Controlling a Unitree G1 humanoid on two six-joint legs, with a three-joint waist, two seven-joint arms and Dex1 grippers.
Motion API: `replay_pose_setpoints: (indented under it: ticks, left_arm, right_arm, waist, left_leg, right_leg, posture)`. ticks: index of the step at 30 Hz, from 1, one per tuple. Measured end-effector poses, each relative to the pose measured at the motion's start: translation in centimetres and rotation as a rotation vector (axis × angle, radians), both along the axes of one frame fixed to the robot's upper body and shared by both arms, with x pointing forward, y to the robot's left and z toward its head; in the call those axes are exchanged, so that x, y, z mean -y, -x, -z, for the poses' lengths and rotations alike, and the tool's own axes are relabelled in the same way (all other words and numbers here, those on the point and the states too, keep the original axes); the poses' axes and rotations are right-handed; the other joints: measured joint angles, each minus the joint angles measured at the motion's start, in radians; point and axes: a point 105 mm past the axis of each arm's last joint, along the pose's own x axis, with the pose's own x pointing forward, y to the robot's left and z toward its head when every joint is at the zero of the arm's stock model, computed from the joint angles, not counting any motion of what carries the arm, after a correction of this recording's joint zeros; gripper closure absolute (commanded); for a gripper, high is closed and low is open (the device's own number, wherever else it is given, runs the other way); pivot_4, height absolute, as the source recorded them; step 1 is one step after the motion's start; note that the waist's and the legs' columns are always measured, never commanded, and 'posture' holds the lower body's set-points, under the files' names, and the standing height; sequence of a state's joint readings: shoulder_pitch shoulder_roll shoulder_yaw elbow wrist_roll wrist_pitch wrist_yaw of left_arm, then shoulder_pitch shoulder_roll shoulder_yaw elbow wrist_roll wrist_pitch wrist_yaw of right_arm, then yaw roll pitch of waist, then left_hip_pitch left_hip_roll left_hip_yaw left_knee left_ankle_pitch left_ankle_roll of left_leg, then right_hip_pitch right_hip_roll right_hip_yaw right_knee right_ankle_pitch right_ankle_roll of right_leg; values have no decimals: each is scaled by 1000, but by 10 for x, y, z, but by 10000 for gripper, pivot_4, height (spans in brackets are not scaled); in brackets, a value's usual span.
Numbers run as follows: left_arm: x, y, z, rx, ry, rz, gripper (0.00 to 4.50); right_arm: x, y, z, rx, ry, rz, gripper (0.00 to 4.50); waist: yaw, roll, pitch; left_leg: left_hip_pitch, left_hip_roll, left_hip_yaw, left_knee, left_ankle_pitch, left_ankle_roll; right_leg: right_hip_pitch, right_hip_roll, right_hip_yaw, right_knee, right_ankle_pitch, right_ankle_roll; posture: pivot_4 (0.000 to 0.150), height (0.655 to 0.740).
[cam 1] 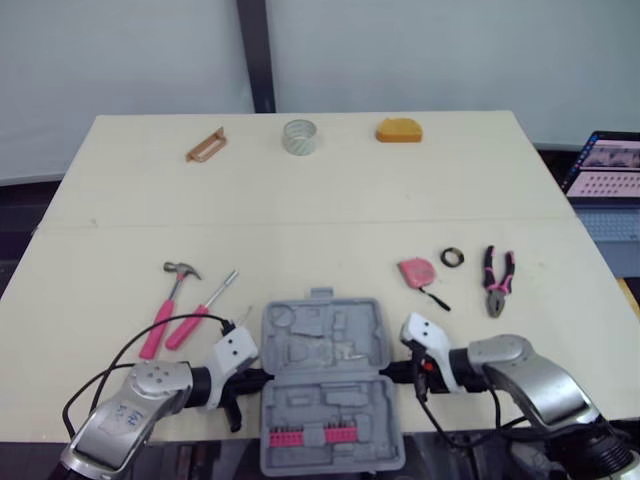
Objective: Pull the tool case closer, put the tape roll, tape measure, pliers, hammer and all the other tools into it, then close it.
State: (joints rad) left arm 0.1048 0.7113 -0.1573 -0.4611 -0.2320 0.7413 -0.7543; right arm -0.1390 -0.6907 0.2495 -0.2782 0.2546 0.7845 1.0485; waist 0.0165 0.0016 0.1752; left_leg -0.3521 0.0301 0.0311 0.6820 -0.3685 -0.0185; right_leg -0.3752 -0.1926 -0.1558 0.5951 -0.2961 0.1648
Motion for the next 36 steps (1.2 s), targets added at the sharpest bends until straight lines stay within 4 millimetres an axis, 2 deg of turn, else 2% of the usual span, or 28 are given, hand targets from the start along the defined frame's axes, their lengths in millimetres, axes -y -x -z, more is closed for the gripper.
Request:
replay_pose_setpoints:
  ticks: [36]
  left_arm:
    - [-1, -7, 0, 22, 9, 6, 43637]
  right_arm:
    - [3, 1, 1, -11, 2, 3, 45000]
  waist:
    - [7, 0, 0]
  left_leg:
    - [0, 0, 0, 1, 0, 0]
  right_leg:
    - [0, 0, 0, 0, 0, 0]
  posture:
    - [1500, 7400]
